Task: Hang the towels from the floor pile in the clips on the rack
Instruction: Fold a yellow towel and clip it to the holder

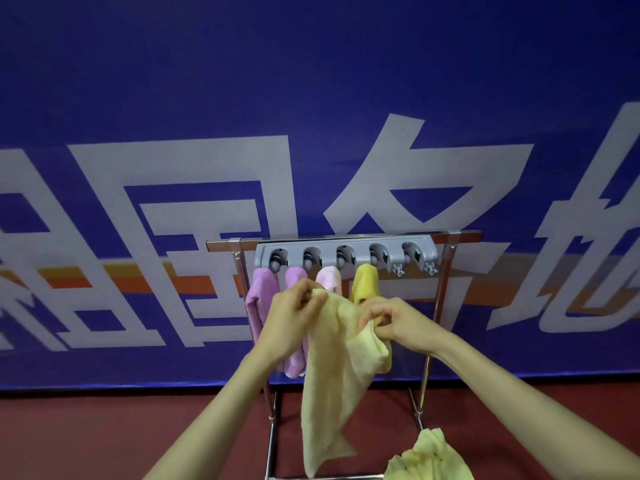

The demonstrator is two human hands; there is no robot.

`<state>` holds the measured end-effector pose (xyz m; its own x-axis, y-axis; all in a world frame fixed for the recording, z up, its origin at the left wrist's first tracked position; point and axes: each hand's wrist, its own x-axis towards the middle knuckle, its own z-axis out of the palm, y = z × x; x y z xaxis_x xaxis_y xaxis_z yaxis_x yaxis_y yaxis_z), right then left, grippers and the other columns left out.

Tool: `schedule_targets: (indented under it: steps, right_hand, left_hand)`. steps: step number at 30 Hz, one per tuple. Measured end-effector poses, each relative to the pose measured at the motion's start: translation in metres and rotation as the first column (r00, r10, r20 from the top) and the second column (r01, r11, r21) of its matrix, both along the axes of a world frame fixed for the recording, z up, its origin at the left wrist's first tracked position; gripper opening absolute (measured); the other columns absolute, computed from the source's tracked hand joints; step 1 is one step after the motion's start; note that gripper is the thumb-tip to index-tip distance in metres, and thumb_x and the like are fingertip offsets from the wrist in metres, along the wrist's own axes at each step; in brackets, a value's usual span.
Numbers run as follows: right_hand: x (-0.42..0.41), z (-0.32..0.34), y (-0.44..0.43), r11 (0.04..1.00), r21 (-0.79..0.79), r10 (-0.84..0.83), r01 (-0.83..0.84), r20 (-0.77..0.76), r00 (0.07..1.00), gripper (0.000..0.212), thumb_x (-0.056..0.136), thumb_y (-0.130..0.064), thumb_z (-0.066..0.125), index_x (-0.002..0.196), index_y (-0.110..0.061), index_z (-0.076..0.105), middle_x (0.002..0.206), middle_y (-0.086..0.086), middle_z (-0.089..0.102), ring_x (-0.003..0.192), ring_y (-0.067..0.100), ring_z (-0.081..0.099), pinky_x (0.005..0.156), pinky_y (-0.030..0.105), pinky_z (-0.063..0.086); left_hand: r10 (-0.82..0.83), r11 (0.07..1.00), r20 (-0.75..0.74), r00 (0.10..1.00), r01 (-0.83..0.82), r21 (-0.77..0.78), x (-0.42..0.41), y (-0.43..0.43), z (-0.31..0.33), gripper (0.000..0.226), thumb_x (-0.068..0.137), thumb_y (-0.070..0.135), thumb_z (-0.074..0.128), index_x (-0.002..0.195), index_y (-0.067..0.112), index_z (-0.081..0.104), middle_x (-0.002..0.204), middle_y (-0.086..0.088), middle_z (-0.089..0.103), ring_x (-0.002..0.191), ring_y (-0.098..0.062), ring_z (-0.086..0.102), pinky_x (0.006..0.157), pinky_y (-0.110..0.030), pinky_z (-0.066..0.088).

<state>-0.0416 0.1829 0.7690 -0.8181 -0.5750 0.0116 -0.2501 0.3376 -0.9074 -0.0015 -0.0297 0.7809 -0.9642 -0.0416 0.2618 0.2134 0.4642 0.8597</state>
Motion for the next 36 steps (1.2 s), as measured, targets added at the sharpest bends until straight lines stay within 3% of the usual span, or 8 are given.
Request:
schedule_targets:
  steps: [4, 6, 8, 10, 15, 23, 29, 36]
  right_hand:
    - [0.002, 0.008, -0.007, 0.984, -0.169, -0.050, 0.061, 0.070, 0.996, 0.036, 0.076, 0.023, 0.053, 0.076, -0.009, 0.070, 0.127, 0.005, 0.057, 0.084, -0.005, 0.063, 0.075, 0.011, 0.047]
    - [0.000, 0.007, -0.011, 0.967, -0.232, -0.088, 0.105, 0.084, 0.993, 0.026, 0.079, 0.018, 0.057, 0.074, -0.004, 0.069, 0.130, 0.004, 0.059, 0.093, 0.014, 0.068, 0.080, 0.018, 0.049]
    - [-0.001, 0.007, -0.015, 0.950, -0.271, -0.137, 0.153, 0.078, 0.987, 0.017, 0.080, 0.013, 0.060, 0.072, 0.000, 0.067, 0.127, 0.005, 0.063, 0.102, 0.026, 0.065, 0.088, 0.026, 0.050]
    - [-0.002, 0.008, -0.019, 0.940, -0.293, -0.160, 0.176, 0.079, 0.984, 0.018, 0.082, 0.006, 0.064, 0.066, -0.002, 0.064, 0.121, 0.006, 0.066, 0.105, 0.013, 0.065, 0.090, 0.022, 0.048]
    - [0.001, 0.011, -0.027, 0.907, -0.358, -0.197, 0.222, 0.104, 0.975, 0.023, 0.081, -0.012, 0.073, 0.063, -0.007, 0.058, 0.072, 0.011, 0.053, 0.074, 0.021, 0.050, 0.073, 0.030, 0.041]
    - [0.004, 0.012, -0.033, 0.840, -0.455, -0.266, 0.296, 0.129, 0.955, 0.010, 0.078, -0.012, 0.074, 0.072, -0.005, 0.070, 0.073, 0.010, 0.061, 0.076, 0.020, 0.055, 0.076, 0.035, 0.044]
    - [0.004, 0.013, -0.029, 0.861, -0.411, -0.309, 0.299, 0.043, 0.950, 0.011, 0.079, -0.013, 0.074, 0.071, -0.008, 0.069, 0.071, 0.005, 0.063, 0.073, 0.016, 0.056, 0.072, 0.032, 0.046]
    - [0.000, 0.015, -0.031, 0.866, -0.404, -0.334, 0.295, -0.027, 0.942, 0.013, 0.079, -0.017, 0.074, 0.074, -0.006, 0.069, 0.072, 0.005, 0.061, 0.072, 0.018, 0.054, 0.071, 0.037, 0.044]
  left_hand:
    - [0.018, 1.000, -0.017, 1.000, -0.018, -0.002, 0.001, -0.001, 0.004, 0.014, 0.095, 0.021, 0.055, 0.084, 0.023, 0.062, 0.071, 0.003, 0.067, 0.070, -0.009, 0.060, 0.068, -0.028, 0.049]
    - [0.029, 0.999, -0.023, 0.999, -0.028, 0.015, 0.001, -0.002, 0.006, 0.016, 0.095, 0.019, 0.054, 0.082, 0.025, 0.061, 0.065, 0.013, 0.064, 0.066, 0.000, 0.056, 0.065, -0.019, 0.045]
    - [0.035, 0.998, -0.020, 0.999, -0.034, 0.045, 0.002, -0.003, 0.007, 0.016, 0.095, 0.018, 0.055, 0.082, 0.024, 0.062, 0.066, 0.015, 0.065, 0.067, 0.002, 0.057, 0.067, -0.018, 0.046]
    - [0.040, 0.997, -0.016, 0.999, -0.039, 0.072, 0.004, -0.003, 0.005, 0.014, 0.095, 0.018, 0.056, 0.083, 0.020, 0.064, 0.065, 0.004, 0.064, 0.067, -0.005, 0.055, 0.069, -0.027, 0.047]
    - [0.051, 0.993, -0.019, 0.999, -0.049, 0.104, 0.010, 0.005, 0.000, 0.011, 0.094, 0.021, 0.058, 0.086, 0.019, 0.066, 0.067, -0.017, 0.063, 0.062, -0.012, 0.052, 0.064, -0.035, 0.047]
    - [0.042, 0.988, -0.005, 0.999, -0.041, 0.150, 0.009, 0.019, 0.001, 0.013, 0.093, 0.025, 0.058, 0.087, 0.016, 0.065, 0.060, -0.011, 0.063, 0.061, -0.019, 0.055, 0.071, -0.049, 0.051]
    - [-0.002, 0.989, 0.020, 1.000, -0.001, 0.149, 0.011, 0.024, 0.000, 0.013, 0.096, 0.023, 0.055, 0.095, 0.017, 0.066, 0.077, -0.017, 0.070, 0.083, -0.034, 0.065, 0.080, -0.048, 0.053]
    - [0.030, 0.966, -0.003, 1.000, -0.028, 0.258, 0.014, 0.032, 0.003, 0.006, 0.094, 0.013, 0.054, 0.099, 0.013, 0.058, 0.080, 0.002, 0.066, 0.076, -0.012, 0.062, 0.077, -0.033, 0.052]
